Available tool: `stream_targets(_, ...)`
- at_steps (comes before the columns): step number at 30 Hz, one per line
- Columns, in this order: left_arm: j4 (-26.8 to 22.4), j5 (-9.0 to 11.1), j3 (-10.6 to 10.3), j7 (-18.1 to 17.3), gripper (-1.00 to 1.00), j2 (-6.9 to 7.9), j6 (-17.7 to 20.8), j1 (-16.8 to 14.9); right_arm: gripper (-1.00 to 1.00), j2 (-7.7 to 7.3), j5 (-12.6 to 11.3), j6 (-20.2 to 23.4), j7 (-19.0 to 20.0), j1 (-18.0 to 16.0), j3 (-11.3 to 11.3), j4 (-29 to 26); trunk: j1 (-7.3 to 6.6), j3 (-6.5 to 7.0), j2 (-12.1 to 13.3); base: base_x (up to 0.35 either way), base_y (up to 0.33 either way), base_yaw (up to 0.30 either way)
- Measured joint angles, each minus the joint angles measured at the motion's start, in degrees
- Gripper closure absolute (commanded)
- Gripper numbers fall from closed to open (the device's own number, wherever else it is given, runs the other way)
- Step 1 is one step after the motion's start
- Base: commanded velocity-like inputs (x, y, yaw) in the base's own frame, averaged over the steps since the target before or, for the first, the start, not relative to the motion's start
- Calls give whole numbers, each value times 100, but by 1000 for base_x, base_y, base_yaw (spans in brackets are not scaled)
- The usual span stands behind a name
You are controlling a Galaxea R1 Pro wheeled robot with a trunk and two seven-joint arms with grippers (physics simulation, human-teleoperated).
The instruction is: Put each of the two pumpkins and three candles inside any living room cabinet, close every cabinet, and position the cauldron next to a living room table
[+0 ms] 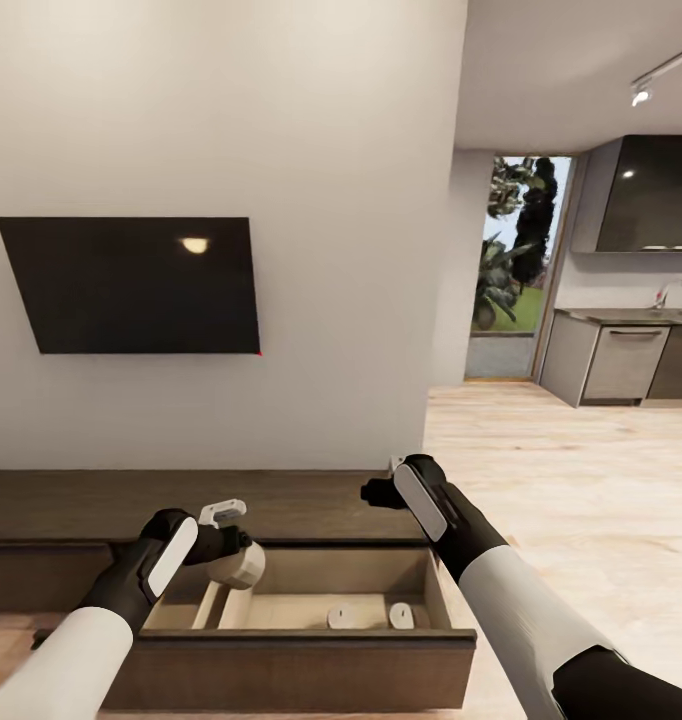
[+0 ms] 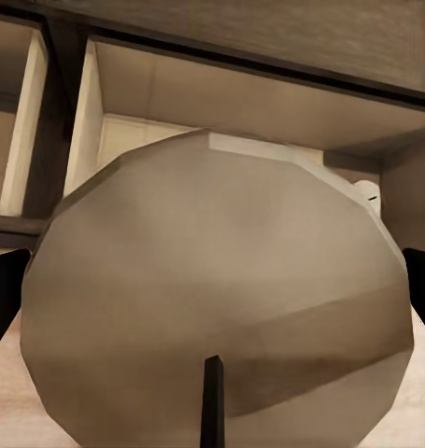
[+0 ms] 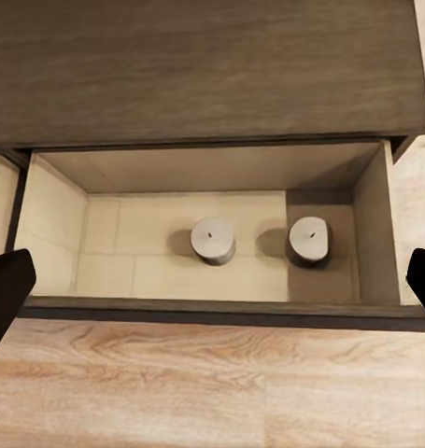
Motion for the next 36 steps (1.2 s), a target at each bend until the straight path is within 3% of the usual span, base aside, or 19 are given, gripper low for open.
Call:
stream_targets(18,0,-2,-1,0,100,0,-3,0,-100,0,3,-1,19,0,-4,-108,0,0,0,4,-6,0)
stream_targets(29,9,-22,-11,-2,100,6,-5,1,-100,-1,-71,353,-51,304,-38,-2562,-2,0,-1,198,-175,0)
stream_targets(36,23,-18,-19,-3,100,4,-6,0,-100,2,-75,373,-57,416,-61,-3011,0,0,0,102,-102,0)
